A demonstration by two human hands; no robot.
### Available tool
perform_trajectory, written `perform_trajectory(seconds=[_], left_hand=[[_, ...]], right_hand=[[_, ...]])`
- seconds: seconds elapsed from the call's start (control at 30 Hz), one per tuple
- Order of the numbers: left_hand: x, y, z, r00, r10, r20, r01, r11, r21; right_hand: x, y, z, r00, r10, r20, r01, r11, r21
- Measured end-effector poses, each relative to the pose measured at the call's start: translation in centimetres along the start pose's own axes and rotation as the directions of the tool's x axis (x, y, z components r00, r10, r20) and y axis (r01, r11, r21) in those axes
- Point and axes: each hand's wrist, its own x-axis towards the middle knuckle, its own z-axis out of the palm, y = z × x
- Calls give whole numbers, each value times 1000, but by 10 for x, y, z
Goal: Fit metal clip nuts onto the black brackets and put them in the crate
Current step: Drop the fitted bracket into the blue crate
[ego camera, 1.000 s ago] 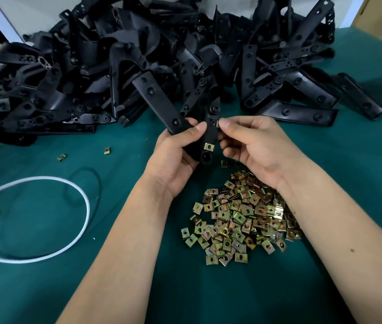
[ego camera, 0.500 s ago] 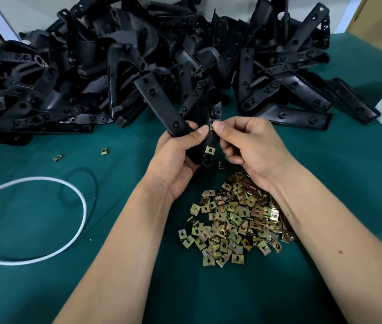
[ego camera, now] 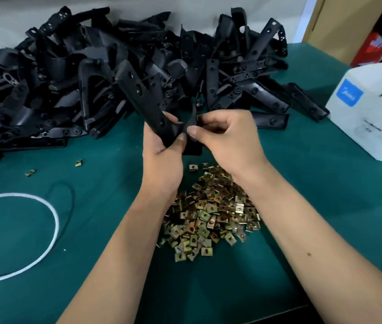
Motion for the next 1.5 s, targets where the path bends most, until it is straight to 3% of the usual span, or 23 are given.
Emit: perform_trajectory(seconds=[0.13,0.23,0.37,0.47,0.53,0.6,0.7,0.8,0.87,0.93,0.97,1.03,1.13,1.27,1.4,1.5], left_hand=[[-9,22,50,975,171,142,-189,975,119],[-26,36,108,936,200,288,-238,966,101],[-73,39,202,849,149,508,-196,980,40],[-136,28,270,740,4,672,-51,997,51],[-184,10,306,597,-121,793,9,989,144],[-229,-13,331,465,-253,848,33,962,269],[-281,-59,341,310,-466,828,109,883,456],[-315,-104,327,127,-666,735,212,742,635],[-324,-123,314,44,-731,681,194,675,712],[-326,-135,308,18,-743,669,168,661,731],[-325,-136,308,29,-735,677,163,672,722],[-316,-129,314,118,-677,726,131,735,665],[-294,-99,330,307,-502,808,74,859,506],[-239,-33,334,520,-204,830,32,975,219],[-164,20,290,730,8,683,-19,1000,9],[-110,33,233,864,57,500,-63,998,-5]], right_hand=[[-13,-9,-52,991,-39,-127,41,999,14],[-30,-11,-113,958,4,-288,16,998,66],[-76,3,-210,895,84,-437,-29,991,131],[-127,27,-277,820,154,-552,18,956,293],[-170,51,-318,738,264,-620,42,900,433],[-218,81,-354,636,426,-643,-39,850,525],[-298,134,-391,393,630,-670,-385,775,502],[-373,188,-412,153,676,-721,-819,495,290],[-401,208,-413,61,691,-720,-942,279,188],[-408,213,-408,4,674,-739,-988,115,100],[-404,211,-406,-18,636,-772,-994,74,85],[-385,202,-402,16,541,-841,-987,143,73],[-334,176,-394,188,392,-900,-937,346,-45],[-246,119,-368,449,91,-889,-787,512,-345],[-164,55,-298,693,-207,-691,-425,656,-624],[-114,20,-229,881,-192,-432,-181,707,-683]])
